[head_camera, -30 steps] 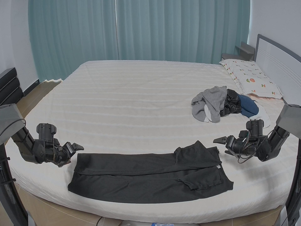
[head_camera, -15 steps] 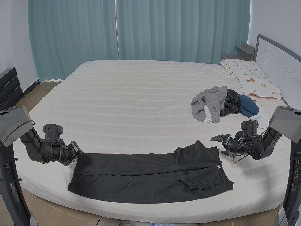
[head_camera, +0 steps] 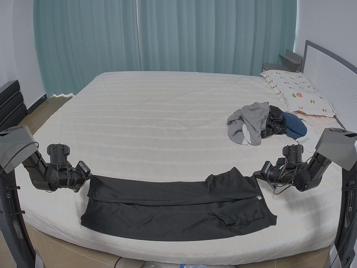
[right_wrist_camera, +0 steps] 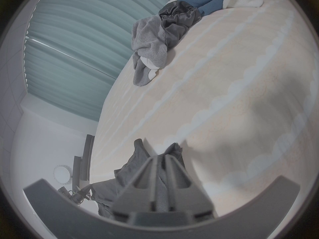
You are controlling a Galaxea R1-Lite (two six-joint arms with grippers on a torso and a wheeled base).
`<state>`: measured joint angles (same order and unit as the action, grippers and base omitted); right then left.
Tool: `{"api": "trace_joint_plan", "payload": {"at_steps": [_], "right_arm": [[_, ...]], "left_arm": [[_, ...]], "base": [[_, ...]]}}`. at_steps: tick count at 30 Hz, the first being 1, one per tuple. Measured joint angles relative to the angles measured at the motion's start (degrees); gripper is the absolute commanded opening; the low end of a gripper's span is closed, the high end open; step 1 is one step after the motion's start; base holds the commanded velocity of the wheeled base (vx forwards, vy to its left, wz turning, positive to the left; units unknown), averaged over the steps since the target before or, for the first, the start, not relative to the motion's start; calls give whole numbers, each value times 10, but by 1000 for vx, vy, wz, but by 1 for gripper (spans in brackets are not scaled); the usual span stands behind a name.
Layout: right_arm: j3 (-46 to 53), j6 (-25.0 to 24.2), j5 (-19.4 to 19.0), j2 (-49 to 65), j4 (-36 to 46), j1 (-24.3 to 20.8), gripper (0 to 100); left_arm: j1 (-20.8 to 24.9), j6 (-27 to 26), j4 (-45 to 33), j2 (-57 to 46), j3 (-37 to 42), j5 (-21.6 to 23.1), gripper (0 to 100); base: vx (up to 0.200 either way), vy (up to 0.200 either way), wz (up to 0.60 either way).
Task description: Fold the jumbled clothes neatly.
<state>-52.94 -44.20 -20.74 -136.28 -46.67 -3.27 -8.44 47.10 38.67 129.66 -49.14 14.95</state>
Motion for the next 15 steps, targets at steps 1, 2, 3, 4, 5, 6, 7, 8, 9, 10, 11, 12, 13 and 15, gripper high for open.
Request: {"api": "trace_joint_plan", "payload": {"at_steps": [1,2,3,4,5,6,7,8,9,10,11,12,13,15], "right_arm": [[0,0,0,0,0,0,0],[0,0,0,0,0,0,0],[0,0,1,0,0,1,0],[0,0,2,0,0,1,0],[0,0,2,0,0,2,0],[-1,0,5,-1,0,3,0],[-2,0,10,-1,0,3,0],[-4,0,14,-1,-1,4,0],[-5,0,18,-1,-1,5,0],[-6,1,22,-2,0,5,0],[-7,1,24,-2,-1,5,0],[-8,1,24,-2,-1,5,0],[-8,1,25,-2,-1,6,0],[-9,1,25,-2,-1,6,0]], "left_arm": [[0,0,0,0,0,0,0],[-1,0,0,1,0,0,0],[0,0,0,1,0,0,0],[0,0,0,2,0,0,0],[0,0,0,2,-1,0,0],[-1,0,0,2,-1,0,0],[-1,0,0,3,-1,0,0],[-1,0,0,3,-1,0,0],[-1,0,0,3,-1,0,0],[-1,0,1,3,-1,0,0],[-1,1,1,3,-2,1,0],[-1,1,0,3,-2,0,0],[-1,1,1,3,-4,1,0],[-1,2,1,4,-4,1,0]], "base": [[0,0,0],[0,0,0],[0,0,0],[0,0,0],[0,0,0],[0,0,0],[0,0,0],[0,0,0],[0,0,0],[0,0,0],[0,0,0],[0,0,0],[0,0,0],[0,0,0]]}}
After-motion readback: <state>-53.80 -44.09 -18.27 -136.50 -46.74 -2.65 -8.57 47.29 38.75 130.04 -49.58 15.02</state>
